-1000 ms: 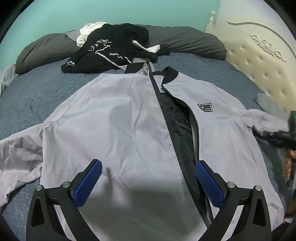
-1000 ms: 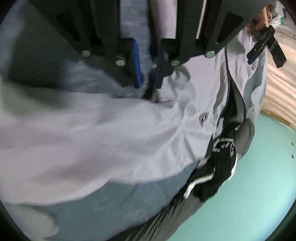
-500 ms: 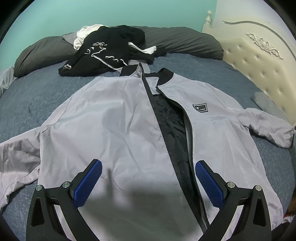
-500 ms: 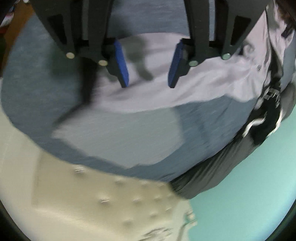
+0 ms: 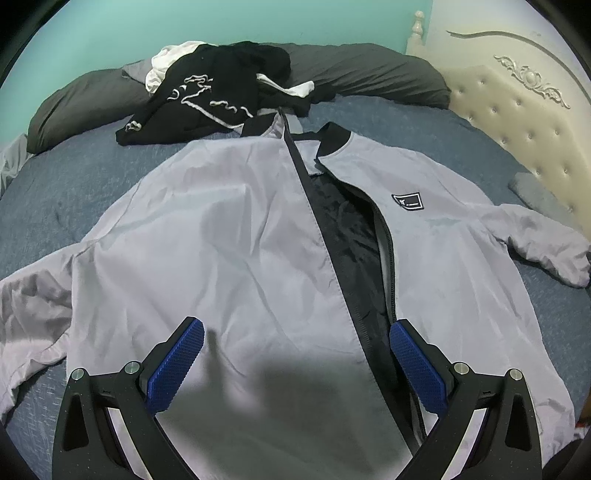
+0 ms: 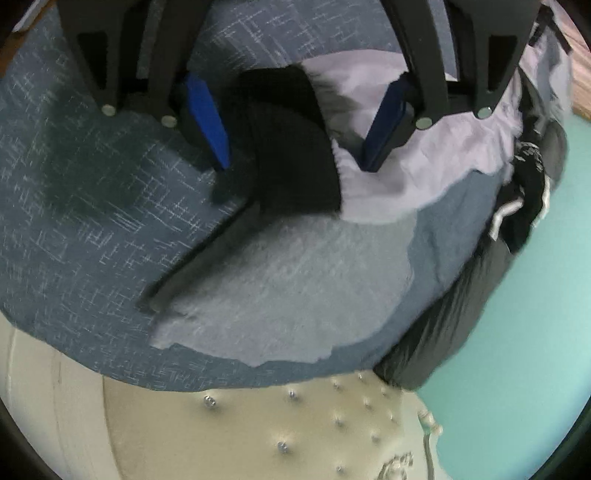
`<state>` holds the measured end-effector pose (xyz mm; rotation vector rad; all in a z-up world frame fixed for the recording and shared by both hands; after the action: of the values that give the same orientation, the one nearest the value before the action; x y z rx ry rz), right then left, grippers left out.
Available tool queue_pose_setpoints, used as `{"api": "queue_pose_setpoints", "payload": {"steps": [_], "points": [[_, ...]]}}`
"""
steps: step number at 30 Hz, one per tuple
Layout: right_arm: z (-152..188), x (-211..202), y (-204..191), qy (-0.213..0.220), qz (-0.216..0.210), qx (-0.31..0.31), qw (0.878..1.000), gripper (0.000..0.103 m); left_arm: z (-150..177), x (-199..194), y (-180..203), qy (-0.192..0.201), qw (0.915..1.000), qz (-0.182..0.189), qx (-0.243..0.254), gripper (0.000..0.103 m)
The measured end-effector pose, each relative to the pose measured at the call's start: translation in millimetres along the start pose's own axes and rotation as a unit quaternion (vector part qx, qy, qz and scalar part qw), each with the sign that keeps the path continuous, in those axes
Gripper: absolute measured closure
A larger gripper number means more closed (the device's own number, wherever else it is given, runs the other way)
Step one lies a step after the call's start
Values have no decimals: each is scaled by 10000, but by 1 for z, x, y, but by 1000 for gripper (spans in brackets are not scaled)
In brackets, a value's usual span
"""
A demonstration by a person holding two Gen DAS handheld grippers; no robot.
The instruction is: Fold clothes
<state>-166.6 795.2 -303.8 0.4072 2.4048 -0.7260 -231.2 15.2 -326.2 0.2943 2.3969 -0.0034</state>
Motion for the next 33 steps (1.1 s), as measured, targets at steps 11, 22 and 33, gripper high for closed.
{"api": "queue_pose_setpoints", "payload": {"steps": [11, 22, 33], "points": [[-22, -25, -44, 368, 27, -732, 9966, 91, 3, 3, 5, -18, 10000, 4, 88, 0], [-69, -2, -70, -38, 875, -795, 9930, 92, 2, 3, 3, -10, 10000, -1, 92, 0], [-66, 25, -55, -241, 1763, -1149, 9773, 49, 3, 5, 2, -30, 9999, 4, 97, 0]]}}
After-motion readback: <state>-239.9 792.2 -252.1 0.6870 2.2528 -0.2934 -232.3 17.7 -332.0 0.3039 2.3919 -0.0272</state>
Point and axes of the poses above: each gripper's, at about its wrist camera, not at the fingertips, and x roughly the way its jaws point, y to its right, z to its underside, the point moved 3 cm from there along x, roughly the way its jaws point, and after that the axes turned 10 degrees about y, right-handed, at the moved point
